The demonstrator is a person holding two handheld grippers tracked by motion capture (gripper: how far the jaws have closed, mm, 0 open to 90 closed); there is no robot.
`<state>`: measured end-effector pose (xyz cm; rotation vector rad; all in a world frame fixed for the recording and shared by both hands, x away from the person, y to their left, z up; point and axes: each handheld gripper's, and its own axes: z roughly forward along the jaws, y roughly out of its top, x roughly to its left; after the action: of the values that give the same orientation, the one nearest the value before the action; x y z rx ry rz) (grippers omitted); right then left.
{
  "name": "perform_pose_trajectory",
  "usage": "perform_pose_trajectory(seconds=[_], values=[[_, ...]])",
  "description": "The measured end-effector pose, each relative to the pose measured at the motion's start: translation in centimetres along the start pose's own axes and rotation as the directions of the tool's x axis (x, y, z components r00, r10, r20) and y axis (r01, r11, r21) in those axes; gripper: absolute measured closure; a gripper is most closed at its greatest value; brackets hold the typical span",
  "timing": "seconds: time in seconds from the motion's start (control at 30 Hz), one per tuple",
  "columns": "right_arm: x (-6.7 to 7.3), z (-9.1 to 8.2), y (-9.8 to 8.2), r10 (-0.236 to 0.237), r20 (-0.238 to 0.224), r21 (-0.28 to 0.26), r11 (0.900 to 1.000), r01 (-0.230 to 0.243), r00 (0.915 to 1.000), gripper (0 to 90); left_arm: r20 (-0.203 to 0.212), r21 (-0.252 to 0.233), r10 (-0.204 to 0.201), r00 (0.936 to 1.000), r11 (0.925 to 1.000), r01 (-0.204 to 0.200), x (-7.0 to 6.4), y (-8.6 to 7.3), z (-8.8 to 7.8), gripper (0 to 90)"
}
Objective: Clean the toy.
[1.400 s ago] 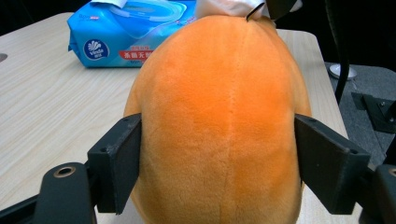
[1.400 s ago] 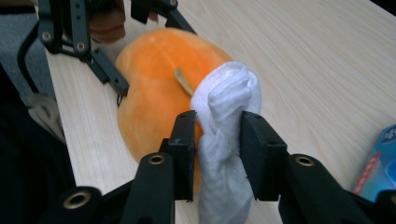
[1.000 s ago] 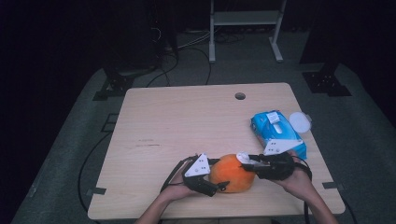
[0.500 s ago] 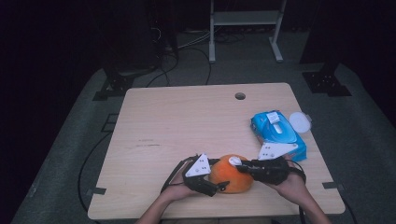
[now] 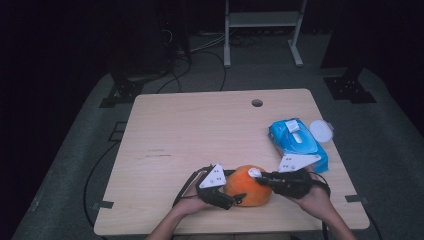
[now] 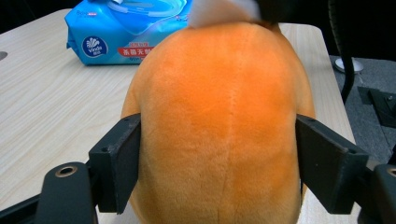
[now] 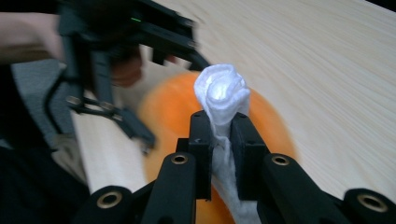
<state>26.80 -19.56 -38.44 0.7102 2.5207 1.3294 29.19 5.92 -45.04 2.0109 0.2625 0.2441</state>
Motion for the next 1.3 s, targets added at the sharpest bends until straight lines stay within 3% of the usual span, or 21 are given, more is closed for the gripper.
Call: perform_pose_trajectory(seconds=[0.1,0.17,0.47,0.77,0.87,1.0,1.13,1.17,1.23,1.3], values=[[1.3,0.7,0.5,-0.037,-0.045,0.006,0.999,0.037,0.9983,79.6,-0.007,0.002,-0.008,0.9999,1.0000,0.008,0.0,0.0,0.0,21.9],[2.0,1.1,0.7,-0.081,-0.010,0.030,0.996,0.081,0.9967,79.6,-0.006,0.001,-0.007,1.0000,1.0000,0.007,0.0,0.0,0.0,22.0],[-0.9,-1.1,-0.4,-0.011,0.072,0.020,1.000,0.010,0.9974,79.8,-0.004,-0.010,-0.013,0.9999,0.9999,0.013,0.1,0.1,0.1,23.0],[-2.3,-1.7,-1.0,0.023,0.148,0.034,0.999,-0.028,0.9888,79.9,0.000,-0.006,-0.002,1.0000,1.0000,0.002,0.0,0.1,0.0,23.0],[-2.4,-1.4,-1.2,0.029,0.115,0.043,0.998,-0.035,0.9929,79.9,0.014,0.007,-0.012,0.9998,0.9999,0.011,0.2,0.2,-0.1,21.0],[-1.4,-0.6,-1.2,-0.009,0.049,0.055,0.998,0.006,0.9988,80.0,0.053,0.067,-0.073,0.9959,0.9953,0.070,0.8,0.7,-0.5,8.3],[-0.8,-0.3,-1.0,-0.014,0.010,0.061,0.998,0.014,0.9998,80.0,0.079,0.114,-0.130,0.9884,0.9862,0.121,1.1,0.7,-0.3,3.5],[-0.8,-0.3,-1.0,-0.020,0.012,0.061,0.998,0.019,0.9997,80.0,0.077,0.111,-0.134,0.9879,0.9859,0.125,1.1,0.6,-0.2,5.6],[-0.7,-0.3,-0.9,-0.023,0.034,0.058,0.998,0.021,0.9992,80.0,0.054,0.090,-0.114,0.9920,0.9899,0.109,0.9,0.7,-0.3,18.5],[-0.9,-0.5,-0.9,-0.024,0.057,0.044,0.999,0.022,0.9981,80.3,-0.002,0.028,-0.038,0.9993,0.9989,0.038,0.5,1.0,-0.7,30.8]])
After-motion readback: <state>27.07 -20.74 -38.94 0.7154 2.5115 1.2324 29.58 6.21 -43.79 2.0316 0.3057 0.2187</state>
